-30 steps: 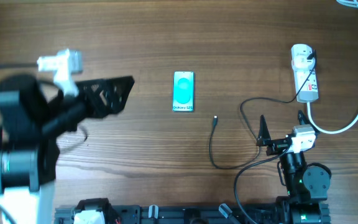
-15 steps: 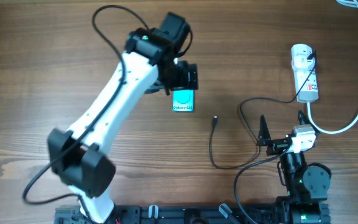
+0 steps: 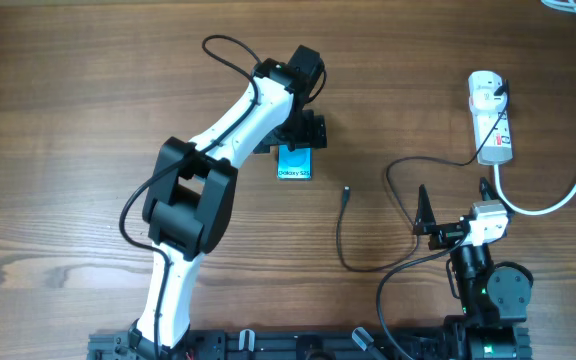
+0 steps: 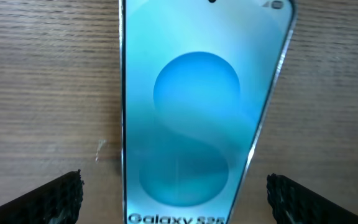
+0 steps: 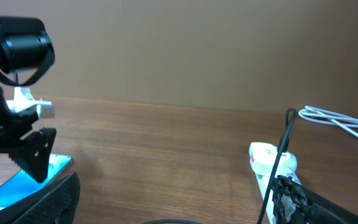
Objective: Plug charger to phone and switch on socket
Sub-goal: 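Lower the left gripper and close it on the phone's top edge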
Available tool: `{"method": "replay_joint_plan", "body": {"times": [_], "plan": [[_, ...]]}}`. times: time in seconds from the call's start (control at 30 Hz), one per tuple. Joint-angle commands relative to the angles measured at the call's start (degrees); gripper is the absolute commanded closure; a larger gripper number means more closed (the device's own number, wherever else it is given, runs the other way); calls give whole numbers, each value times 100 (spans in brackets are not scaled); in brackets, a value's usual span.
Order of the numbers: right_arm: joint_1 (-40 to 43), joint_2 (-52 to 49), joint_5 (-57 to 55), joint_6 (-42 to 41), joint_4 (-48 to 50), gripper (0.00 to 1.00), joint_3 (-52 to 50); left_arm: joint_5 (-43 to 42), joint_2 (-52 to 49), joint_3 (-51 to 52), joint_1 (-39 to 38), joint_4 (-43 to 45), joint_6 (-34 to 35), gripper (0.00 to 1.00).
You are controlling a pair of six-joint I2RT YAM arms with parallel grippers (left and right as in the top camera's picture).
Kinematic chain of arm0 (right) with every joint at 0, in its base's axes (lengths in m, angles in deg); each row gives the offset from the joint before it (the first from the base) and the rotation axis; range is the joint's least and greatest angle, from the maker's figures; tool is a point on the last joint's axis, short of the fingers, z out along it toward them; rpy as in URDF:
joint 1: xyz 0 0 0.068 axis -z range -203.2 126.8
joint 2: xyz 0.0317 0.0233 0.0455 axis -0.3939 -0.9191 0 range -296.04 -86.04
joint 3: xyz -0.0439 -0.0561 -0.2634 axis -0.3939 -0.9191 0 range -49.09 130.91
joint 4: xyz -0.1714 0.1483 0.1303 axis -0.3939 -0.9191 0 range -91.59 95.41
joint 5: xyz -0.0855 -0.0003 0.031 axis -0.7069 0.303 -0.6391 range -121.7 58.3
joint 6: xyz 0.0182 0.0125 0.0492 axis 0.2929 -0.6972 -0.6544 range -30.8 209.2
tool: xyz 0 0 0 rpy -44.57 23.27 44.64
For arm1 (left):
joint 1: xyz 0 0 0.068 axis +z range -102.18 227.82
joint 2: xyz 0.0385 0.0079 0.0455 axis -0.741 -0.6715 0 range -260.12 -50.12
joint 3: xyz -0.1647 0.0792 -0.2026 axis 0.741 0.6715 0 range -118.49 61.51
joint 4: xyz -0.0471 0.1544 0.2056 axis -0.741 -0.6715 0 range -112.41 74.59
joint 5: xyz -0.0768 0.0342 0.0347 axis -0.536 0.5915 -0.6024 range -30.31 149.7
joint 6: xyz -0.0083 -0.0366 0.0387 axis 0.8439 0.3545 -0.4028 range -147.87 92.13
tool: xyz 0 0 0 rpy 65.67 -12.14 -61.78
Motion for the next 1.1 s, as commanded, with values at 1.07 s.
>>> {"method": "replay_joint_plan", "body": {"times": [1.07], "plan": [[24, 35, -59, 13, 15, 0, -4, 483, -894, -90, -254, 208, -205, 6]]}}
